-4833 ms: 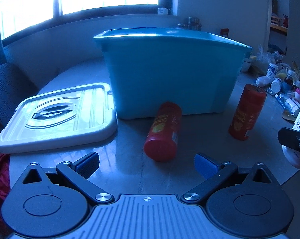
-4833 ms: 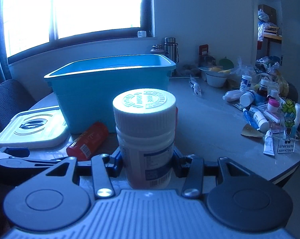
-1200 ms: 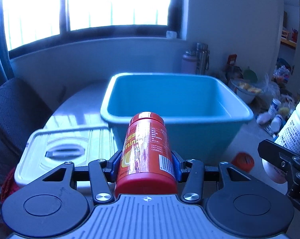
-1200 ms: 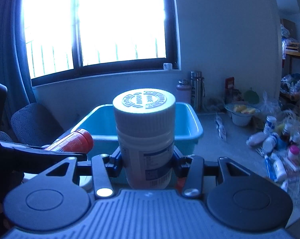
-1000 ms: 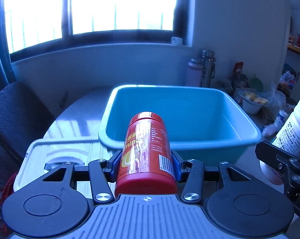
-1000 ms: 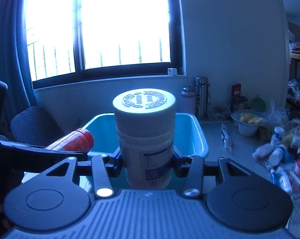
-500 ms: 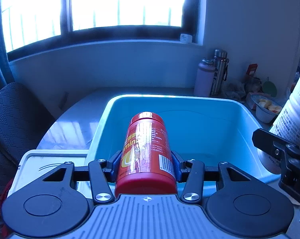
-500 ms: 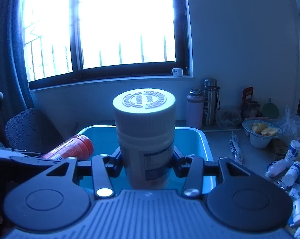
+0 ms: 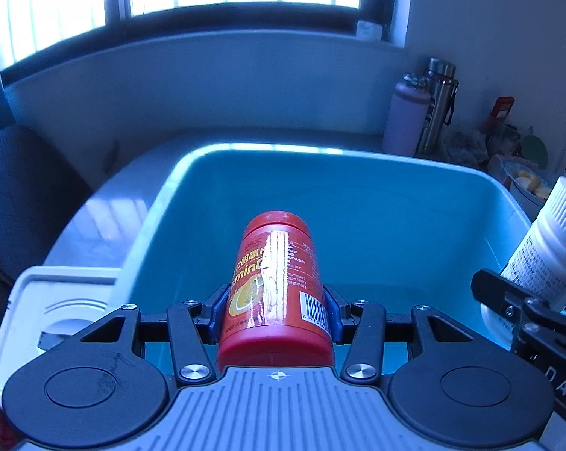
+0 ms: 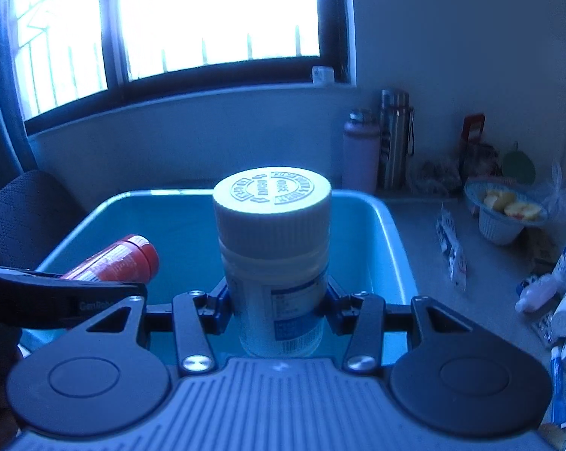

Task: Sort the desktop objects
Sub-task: 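Open both tools to drop the bottles into the blue tub, then withdraw both tools from the tub toward the red canister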

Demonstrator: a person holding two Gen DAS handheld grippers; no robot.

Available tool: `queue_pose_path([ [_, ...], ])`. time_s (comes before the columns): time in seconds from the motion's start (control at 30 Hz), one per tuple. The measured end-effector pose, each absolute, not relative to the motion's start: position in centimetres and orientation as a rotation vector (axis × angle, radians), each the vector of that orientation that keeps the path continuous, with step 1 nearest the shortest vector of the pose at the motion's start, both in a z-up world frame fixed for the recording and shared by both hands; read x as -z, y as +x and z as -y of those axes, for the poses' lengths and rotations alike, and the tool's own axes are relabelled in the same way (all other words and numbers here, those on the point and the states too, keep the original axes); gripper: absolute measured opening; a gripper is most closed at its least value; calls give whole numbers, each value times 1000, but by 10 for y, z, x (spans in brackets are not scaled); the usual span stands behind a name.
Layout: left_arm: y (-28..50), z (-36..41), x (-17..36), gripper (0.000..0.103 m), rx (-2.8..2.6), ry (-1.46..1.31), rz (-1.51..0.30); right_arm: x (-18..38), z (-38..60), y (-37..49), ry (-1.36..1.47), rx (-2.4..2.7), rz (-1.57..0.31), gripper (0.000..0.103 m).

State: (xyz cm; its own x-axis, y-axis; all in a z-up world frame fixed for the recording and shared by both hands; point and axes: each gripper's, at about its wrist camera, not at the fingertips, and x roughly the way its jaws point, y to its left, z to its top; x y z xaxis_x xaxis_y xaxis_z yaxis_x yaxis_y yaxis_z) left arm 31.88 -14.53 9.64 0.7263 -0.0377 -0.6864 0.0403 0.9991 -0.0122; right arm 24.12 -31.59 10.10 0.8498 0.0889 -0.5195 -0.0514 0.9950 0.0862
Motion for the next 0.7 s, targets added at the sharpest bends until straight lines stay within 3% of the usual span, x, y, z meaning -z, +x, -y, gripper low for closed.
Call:
queue_pose_path([
  [0.17,318,145,-94,51,52,5,-749,-94,316,248,95,-100,-607,52],
  [0.23,317,145,-93,53,56,6,-745,-94,315,246,107,-110,-605,71],
  [0.33,316,145,-92,55,61,6,-740,-99,314,245,96,-100,-592,82],
  [0.47,313,145,-93,63,60,3,-742,-103,314,242,91,-87,-577,82],
  [0.7,304,143,-96,63,58,-11,-749,-105,314,232,88,-88,-571,82],
])
